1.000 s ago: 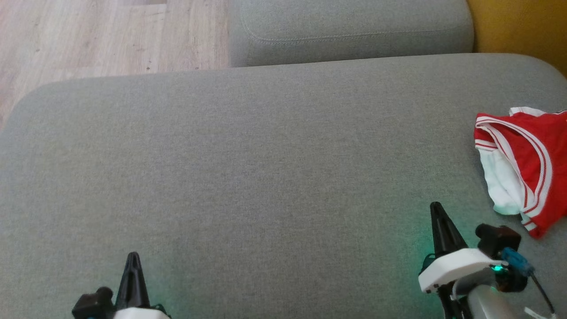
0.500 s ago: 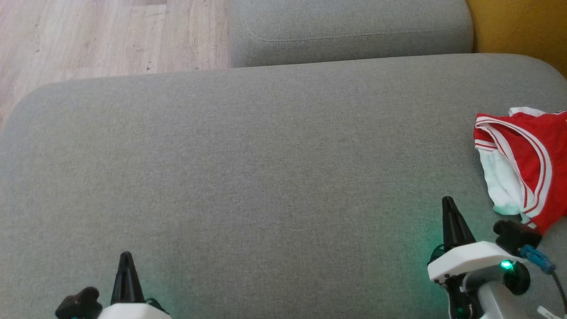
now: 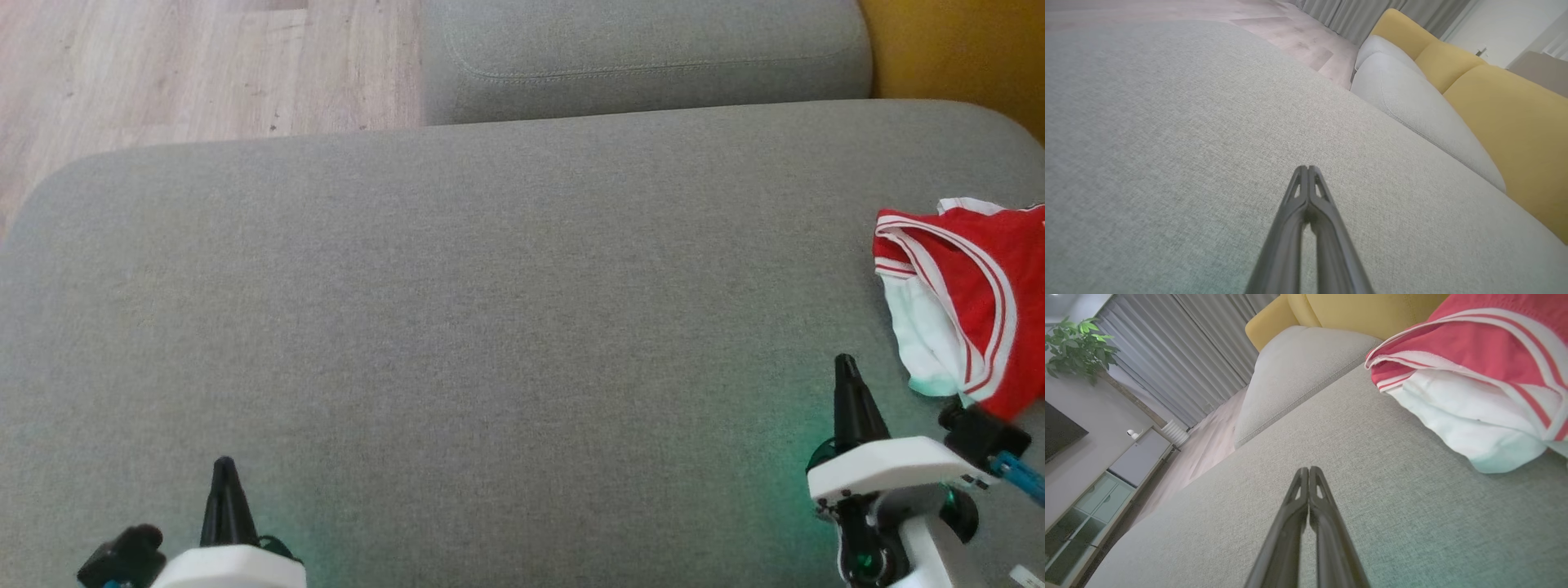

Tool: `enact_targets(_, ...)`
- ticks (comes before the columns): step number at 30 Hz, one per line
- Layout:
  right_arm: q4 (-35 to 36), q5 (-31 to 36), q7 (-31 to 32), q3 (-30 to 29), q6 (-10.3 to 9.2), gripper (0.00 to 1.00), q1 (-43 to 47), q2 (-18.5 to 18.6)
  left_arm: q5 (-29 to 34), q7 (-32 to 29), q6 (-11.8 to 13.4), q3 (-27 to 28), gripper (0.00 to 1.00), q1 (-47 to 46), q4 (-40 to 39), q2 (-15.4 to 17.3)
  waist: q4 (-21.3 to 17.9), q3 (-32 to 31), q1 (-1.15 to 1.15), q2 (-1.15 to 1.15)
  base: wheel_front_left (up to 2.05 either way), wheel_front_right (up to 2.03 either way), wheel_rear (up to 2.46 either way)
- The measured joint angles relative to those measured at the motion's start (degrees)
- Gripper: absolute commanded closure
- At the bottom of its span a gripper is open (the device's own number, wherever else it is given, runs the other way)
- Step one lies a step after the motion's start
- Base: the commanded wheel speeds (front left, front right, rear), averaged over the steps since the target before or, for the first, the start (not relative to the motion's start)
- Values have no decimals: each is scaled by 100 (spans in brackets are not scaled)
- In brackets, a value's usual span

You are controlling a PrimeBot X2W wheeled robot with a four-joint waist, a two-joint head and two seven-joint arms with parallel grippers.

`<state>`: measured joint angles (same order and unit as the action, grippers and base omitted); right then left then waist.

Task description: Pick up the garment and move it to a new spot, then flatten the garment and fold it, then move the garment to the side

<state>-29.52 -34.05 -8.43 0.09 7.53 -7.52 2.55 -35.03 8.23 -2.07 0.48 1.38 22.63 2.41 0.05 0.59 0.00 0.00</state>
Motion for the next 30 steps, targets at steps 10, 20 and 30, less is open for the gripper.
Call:
enact_targets(10, 160, -721, 191, -82, 0, 100, 4, 0, -711, -180, -53, 90, 100, -32, -85, 0, -1, -5, 0, 0, 0, 0, 0)
enact_targets(20, 301, -1305, 350, -172, 0, 100, 8, 0, -1293, -321, -104, 126, 100, -119, -142, 0, -1, -9, 0, 0, 0, 0, 0)
enact_targets(30, 449, -1960, 497, -253, 0, 100, 23, 0, -1939, -493, -155, 148, 100, -136, -231, 0, -2, -14, 0, 0, 0, 0, 0)
